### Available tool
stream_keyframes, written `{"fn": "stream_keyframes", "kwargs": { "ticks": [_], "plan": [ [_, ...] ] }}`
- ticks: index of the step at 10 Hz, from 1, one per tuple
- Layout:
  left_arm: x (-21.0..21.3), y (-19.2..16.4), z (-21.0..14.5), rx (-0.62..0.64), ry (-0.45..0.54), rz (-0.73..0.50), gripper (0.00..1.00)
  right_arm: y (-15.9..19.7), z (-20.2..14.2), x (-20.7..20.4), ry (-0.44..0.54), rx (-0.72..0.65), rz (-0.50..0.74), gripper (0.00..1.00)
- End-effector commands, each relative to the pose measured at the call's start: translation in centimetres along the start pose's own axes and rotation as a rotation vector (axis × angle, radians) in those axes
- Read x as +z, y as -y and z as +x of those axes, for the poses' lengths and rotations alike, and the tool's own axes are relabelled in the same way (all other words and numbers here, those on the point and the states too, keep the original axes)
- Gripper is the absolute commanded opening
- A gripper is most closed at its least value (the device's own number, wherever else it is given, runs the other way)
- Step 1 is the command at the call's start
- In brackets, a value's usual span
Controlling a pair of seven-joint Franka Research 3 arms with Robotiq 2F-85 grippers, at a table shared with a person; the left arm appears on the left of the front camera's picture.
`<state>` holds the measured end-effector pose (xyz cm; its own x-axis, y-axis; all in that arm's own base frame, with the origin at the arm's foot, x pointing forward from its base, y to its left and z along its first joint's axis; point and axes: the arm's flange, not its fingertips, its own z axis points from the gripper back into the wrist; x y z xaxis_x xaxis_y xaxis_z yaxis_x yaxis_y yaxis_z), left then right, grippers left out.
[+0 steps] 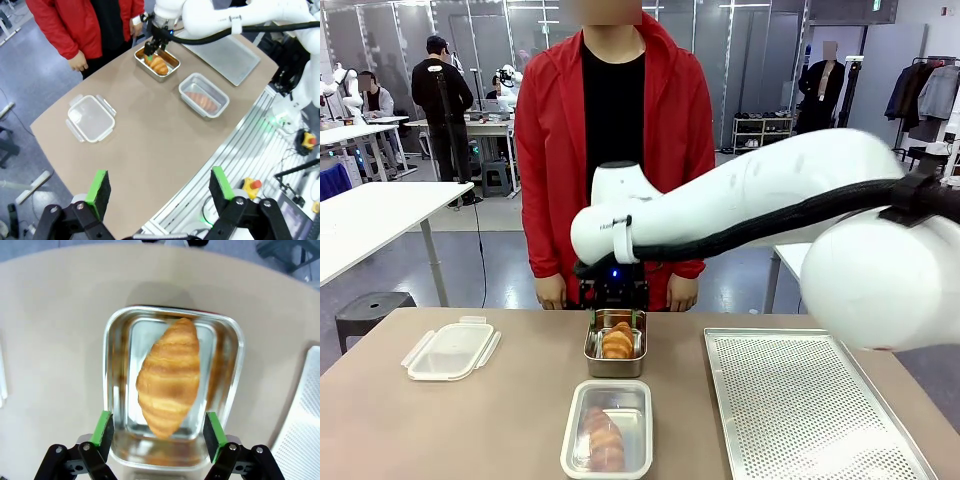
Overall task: Place the bread into the airtight container.
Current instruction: Pick up a Butter Roll and place it into an empty Airtight Container.
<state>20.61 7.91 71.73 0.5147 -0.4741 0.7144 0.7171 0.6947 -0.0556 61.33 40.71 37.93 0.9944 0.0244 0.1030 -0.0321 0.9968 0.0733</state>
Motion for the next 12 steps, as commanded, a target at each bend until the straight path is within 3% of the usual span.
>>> {"fn": "stream_keyframes", "kwargs": {
  "ticks": [1,2,5,6,8,10,12],
  "plan": [
    [0.1,0.0,0.2,0.000,-0.004,0.003,1.00,4.1,-2.7,7.2,-0.021,0.074,0.051,0.90],
    [0.1,0.0,0.2,0.000,-0.004,0.003,1.00,5.4,-3.8,9.1,0.009,0.120,0.014,0.90],
    [0.1,0.0,0.2,0.000,-0.004,0.003,1.00,13.0,-8.0,15.7,-0.013,0.354,0.188,0.90],
    [0.1,0.0,0.2,0.000,-0.004,0.003,1.00,16.4,-10.3,18.1,0.014,0.469,0.233,0.90],
    [0.1,0.0,0.2,0.000,-0.004,0.003,1.00,24.0,-16.6,24.7,0.063,0.646,0.196,0.90],
    [0.1,0.0,0.2,0.000,-0.004,0.003,1.00,30.4,-22.1,30.9,0.195,0.611,0.181,0.90],
    [0.1,0.0,0.2,0.000,-0.004,0.003,1.00,35.0,-27.3,36.5,0.344,0.453,0.098,0.90]
  ]
}}
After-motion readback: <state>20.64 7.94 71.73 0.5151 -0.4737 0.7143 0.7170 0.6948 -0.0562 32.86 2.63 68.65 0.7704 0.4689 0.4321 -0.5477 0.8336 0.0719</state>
